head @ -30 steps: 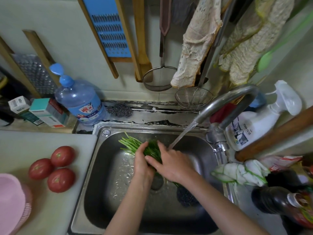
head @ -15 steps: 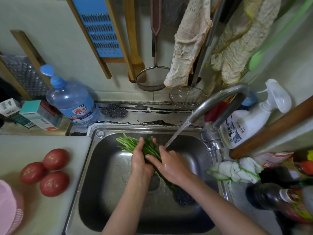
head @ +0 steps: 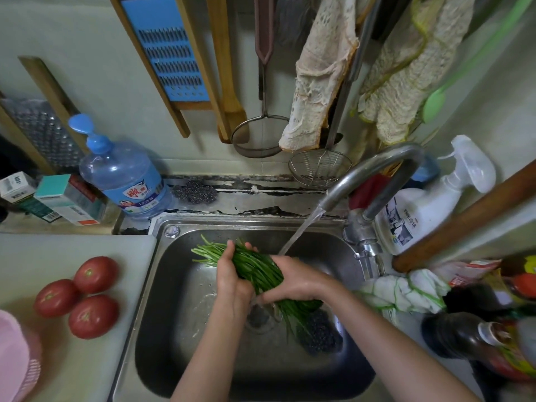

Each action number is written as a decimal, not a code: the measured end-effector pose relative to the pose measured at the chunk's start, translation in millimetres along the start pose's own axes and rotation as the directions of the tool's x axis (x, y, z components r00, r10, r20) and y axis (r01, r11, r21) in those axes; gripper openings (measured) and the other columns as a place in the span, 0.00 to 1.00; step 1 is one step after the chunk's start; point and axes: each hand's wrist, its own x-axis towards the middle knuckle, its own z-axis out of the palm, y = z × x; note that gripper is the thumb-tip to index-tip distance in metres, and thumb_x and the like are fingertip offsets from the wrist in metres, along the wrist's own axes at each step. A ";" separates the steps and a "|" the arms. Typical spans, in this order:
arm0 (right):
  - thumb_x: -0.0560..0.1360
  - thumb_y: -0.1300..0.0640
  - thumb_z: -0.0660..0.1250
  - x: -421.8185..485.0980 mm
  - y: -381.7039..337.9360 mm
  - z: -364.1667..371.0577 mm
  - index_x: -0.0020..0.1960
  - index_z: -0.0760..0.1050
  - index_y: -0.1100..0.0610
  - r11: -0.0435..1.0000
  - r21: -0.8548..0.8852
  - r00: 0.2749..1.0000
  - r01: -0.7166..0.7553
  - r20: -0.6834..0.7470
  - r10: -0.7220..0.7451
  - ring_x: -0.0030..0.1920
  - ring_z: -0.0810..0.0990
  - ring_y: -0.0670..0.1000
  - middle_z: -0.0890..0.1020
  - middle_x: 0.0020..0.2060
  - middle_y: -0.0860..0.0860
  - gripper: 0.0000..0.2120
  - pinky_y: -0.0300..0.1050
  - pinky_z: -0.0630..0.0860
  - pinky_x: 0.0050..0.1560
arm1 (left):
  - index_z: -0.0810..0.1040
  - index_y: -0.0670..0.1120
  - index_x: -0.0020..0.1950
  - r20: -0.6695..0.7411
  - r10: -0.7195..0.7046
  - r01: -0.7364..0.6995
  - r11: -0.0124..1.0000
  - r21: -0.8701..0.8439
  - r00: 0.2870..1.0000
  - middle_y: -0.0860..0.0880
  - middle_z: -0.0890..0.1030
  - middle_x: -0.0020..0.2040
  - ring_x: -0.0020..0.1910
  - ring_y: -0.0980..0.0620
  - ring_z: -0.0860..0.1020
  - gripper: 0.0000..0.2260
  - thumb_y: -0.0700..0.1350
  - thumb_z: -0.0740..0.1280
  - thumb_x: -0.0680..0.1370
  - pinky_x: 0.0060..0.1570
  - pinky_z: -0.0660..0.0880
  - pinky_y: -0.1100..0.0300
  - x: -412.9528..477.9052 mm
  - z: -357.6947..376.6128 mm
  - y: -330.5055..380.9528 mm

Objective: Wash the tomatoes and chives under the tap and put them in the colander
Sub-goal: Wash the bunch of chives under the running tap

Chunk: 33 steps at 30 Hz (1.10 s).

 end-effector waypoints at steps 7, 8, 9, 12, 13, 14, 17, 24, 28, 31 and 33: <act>0.65 0.34 0.65 -1.1 15.6 -25.5 0.54 0.78 0.54 0.728 0.655 0.980 -0.201 0.133 0.151 0.49 0.82 0.53 0.82 0.48 0.55 0.27 0.47 0.79 0.52 | 0.70 0.45 0.34 -0.042 0.014 -0.016 0.998 -0.056 0.999 0.49 0.75 0.22 0.23 0.51 0.76 0.16 0.48 0.59 0.81 0.42 0.74 0.54 2.7 -6.0 8.1; 0.68 0.37 0.64 -7.7 18.9 -28.6 0.53 0.78 0.54 0.569 0.799 0.977 -0.193 0.100 0.189 0.49 0.82 0.54 0.82 0.49 0.56 0.24 0.48 0.78 0.51 | 0.70 0.46 0.34 -0.063 0.027 -0.033 0.995 -0.096 0.998 0.49 0.74 0.22 0.25 0.51 0.76 0.16 0.48 0.59 0.81 0.45 0.74 0.53 2.8 -9.1 9.4; 0.69 0.39 0.64 -11.5 22.0 -28.0 0.51 0.78 0.54 0.409 0.900 0.971 -0.149 0.055 0.232 0.49 0.81 0.55 0.81 0.50 0.58 0.21 0.48 0.78 0.49 | 0.70 0.46 0.34 -0.079 0.042 -0.053 0.989 -0.139 0.996 0.49 0.74 0.22 0.28 0.52 0.75 0.16 0.48 0.59 0.81 0.50 0.74 0.52 4.0 -12.1 10.6; 0.68 0.33 0.64 -13.2 20.5 -1.4 0.55 0.77 0.52 0.492 0.870 0.912 -0.003 -0.199 0.358 0.53 0.79 0.54 0.80 0.57 0.53 0.26 0.48 0.76 0.52 | 0.69 0.47 0.35 -0.143 0.098 -0.129 0.966 -0.226 0.985 0.49 0.74 0.27 0.33 0.52 0.72 0.16 0.48 0.57 0.82 0.62 0.70 0.52 8.4 -15.1 9.1; 0.65 0.31 0.66 -11.1 18.8 11.5 0.56 0.76 0.50 0.634 0.773 0.878 0.014 -0.312 0.362 0.54 0.79 0.52 0.80 0.55 0.50 0.28 0.48 0.76 0.53 | 0.69 0.47 0.35 -0.161 0.102 -0.135 0.968 -0.211 0.982 0.49 0.74 0.31 0.35 0.51 0.73 0.16 0.49 0.57 0.82 0.61 0.71 0.50 8.0 -13.6 6.0; 0.66 0.33 0.68 -9.4 18.0 22.0 0.53 0.76 0.50 0.729 0.684 0.839 0.042 -0.421 0.346 0.53 0.81 0.52 0.82 0.52 0.49 0.25 0.47 0.78 0.52 | 0.69 0.47 0.35 -0.171 0.096 -0.127 0.975 -0.180 0.981 0.48 0.74 0.33 0.36 0.50 0.74 0.16 0.49 0.56 0.82 0.58 0.72 0.49 5.9 -11.7 1.9; 0.73 0.46 0.68 -2.5 16.1 24.6 0.41 0.75 0.55 0.813 0.572 0.641 0.108 -0.666 0.383 0.41 0.81 0.53 0.81 0.36 0.49 0.12 0.46 0.76 0.42 | 0.69 0.47 0.35 -0.170 0.070 -0.092 0.988 -0.124 0.983 0.48 0.74 0.32 0.34 0.49 0.74 0.16 0.49 0.55 0.82 0.43 0.74 0.52 -6.1 -9.1 -9.8; 0.77 0.33 0.47 1.3 6.6 1.1 0.73 0.61 0.59 0.606 0.774 0.768 -0.184 -0.271 0.580 0.69 0.67 0.59 0.67 0.71 0.58 0.37 0.52 0.65 0.66 | 0.68 0.46 0.35 -0.148 0.064 -0.089 0.981 -0.171 0.987 0.48 0.74 0.28 0.34 0.49 0.73 0.17 0.49 0.54 0.82 0.43 0.74 0.50 -9.7 -17.3 1.0; 0.76 0.37 0.58 -6.7 -0.7 32.2 0.74 0.57 0.57 0.982 0.146 0.738 -0.119 -0.649 0.185 0.65 0.72 0.55 0.68 0.69 0.55 0.34 0.48 0.72 0.60 | 0.69 0.46 0.35 -0.183 0.070 -0.095 0.987 -0.130 0.981 0.45 0.75 0.33 0.37 0.47 0.74 0.17 0.48 0.53 0.83 0.50 0.73 0.48 -4.9 -16.5 2.4; 0.76 0.43 0.63 1.8 0.9 39.2 0.63 0.71 0.59 0.995 -0.059 0.569 -0.080 -0.822 -0.002 0.51 0.80 0.55 0.79 0.53 0.54 0.24 0.46 0.77 0.44 | 0.71 0.44 0.38 -0.174 0.022 -0.048 0.988 -0.146 0.984 0.43 0.76 0.39 0.42 0.45 0.75 0.17 0.48 0.53 0.83 0.52 0.72 0.47 -6.9 -18.9 -2.4; 0.77 0.42 0.61 7.1 0.0 25.5 0.49 0.77 0.59 0.983 -0.133 0.543 -0.127 -0.839 -0.044 0.40 0.83 0.56 0.82 0.40 0.54 0.19 0.44 0.74 0.33 | 0.74 0.41 0.45 -0.177 -0.020 -0.003 0.991 -0.131 0.984 0.40 0.78 0.48 0.52 0.41 0.76 0.16 0.49 0.53 0.83 0.58 0.69 0.45 -8.9 -23.0 -7.1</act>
